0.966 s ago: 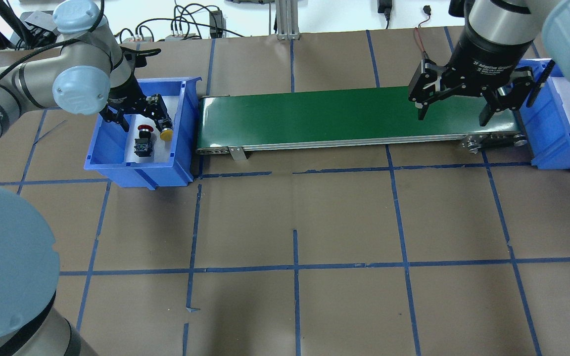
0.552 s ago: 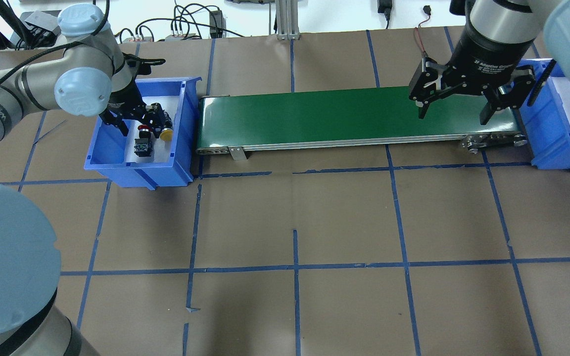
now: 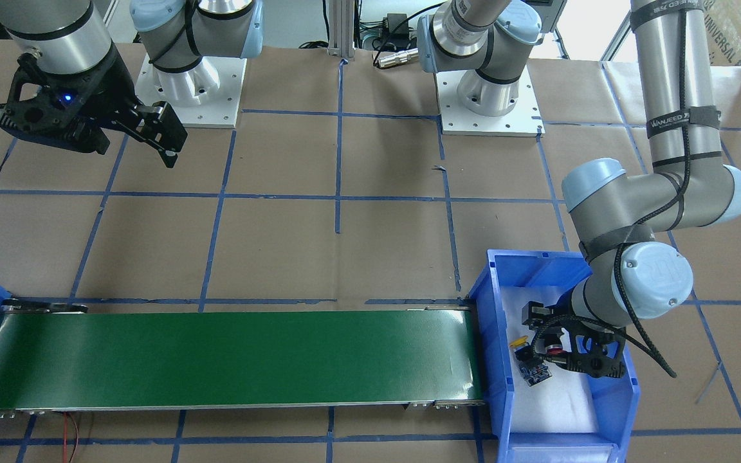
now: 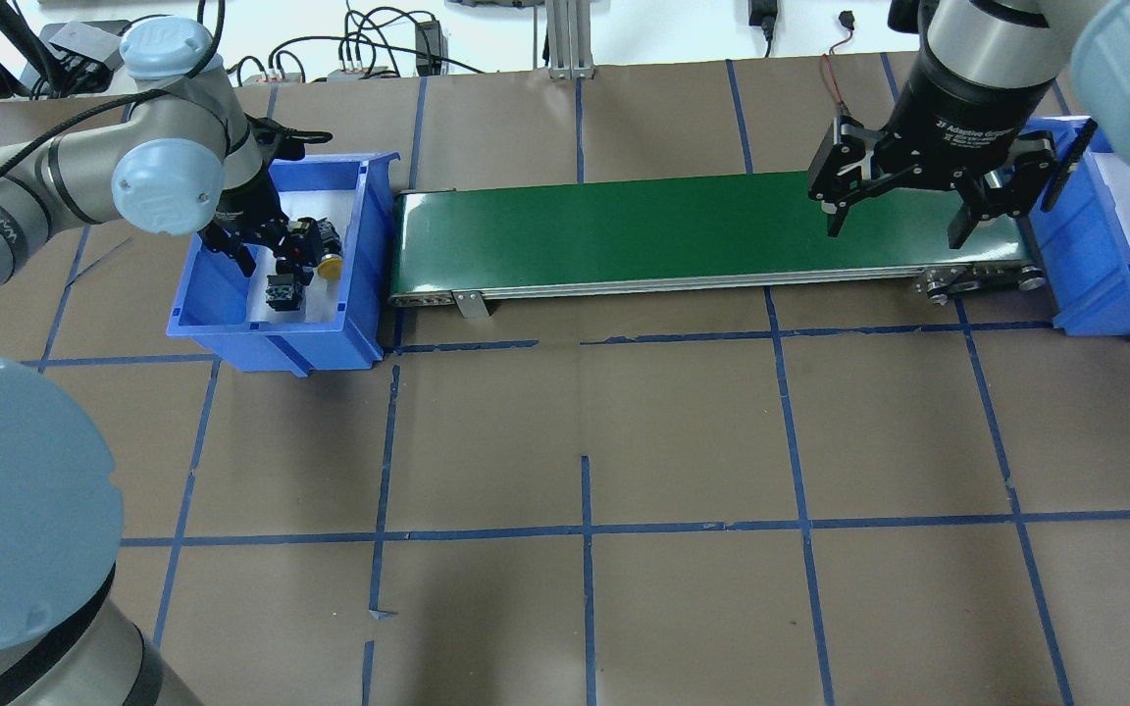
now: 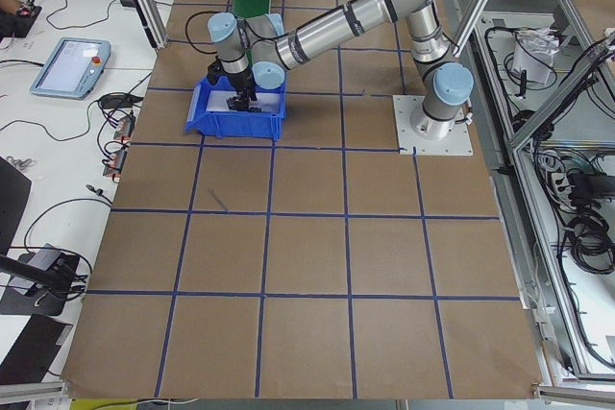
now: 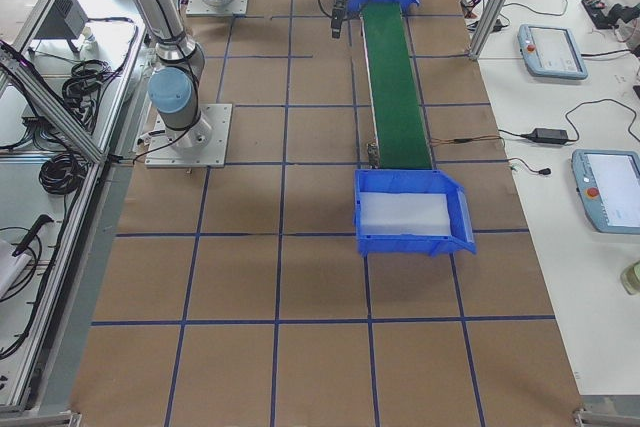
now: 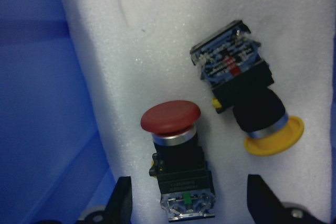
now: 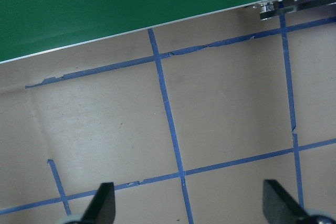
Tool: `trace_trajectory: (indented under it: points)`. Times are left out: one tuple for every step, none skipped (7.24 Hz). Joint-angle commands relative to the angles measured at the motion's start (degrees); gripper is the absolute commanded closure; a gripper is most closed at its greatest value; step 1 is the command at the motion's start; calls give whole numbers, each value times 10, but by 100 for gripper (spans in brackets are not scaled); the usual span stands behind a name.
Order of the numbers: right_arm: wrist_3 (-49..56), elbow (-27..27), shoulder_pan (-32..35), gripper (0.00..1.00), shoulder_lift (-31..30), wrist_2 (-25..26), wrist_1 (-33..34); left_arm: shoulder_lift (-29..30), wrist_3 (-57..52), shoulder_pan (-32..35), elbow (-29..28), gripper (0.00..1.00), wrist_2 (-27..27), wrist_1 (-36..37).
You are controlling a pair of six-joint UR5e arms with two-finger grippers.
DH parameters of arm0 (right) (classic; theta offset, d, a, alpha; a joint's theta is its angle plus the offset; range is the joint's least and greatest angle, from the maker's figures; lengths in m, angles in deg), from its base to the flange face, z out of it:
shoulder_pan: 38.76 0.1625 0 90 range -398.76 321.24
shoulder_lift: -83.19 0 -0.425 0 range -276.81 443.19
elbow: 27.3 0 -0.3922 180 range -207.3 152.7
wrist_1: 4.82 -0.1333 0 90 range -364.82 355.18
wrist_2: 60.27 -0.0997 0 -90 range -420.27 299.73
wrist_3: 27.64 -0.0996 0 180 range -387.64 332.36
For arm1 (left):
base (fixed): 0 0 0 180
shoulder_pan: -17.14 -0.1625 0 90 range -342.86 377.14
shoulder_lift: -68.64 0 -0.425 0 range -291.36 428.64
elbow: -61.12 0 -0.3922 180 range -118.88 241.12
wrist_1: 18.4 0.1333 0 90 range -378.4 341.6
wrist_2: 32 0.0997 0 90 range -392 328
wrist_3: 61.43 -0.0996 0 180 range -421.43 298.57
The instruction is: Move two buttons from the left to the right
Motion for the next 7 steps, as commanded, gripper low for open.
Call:
trace_trajectory:
  points:
    - [-1, 0, 0, 0, 1, 0, 1, 3, 2, -1, 0, 20, 1, 0]
    - [-1, 0, 0, 0, 1, 0, 1, 12, 1, -1, 0, 20, 1, 1]
    - [-1, 0, 0, 0, 1, 0, 1, 20, 1, -1, 0, 20, 2, 4]
    - [-1, 0, 0, 0, 1, 0, 2, 21, 2, -9, 0, 22, 1, 4]
    - [-1, -1, 0, 0, 1, 0, 2, 22, 2, -13, 0, 34, 0, 4]
    - [-1, -1, 0, 0, 1, 0, 3, 22, 5, -13, -1, 52, -1, 4]
    - [-2, -1, 0, 0, 1, 0, 2, 21, 6, -12, -3, 65, -1, 3]
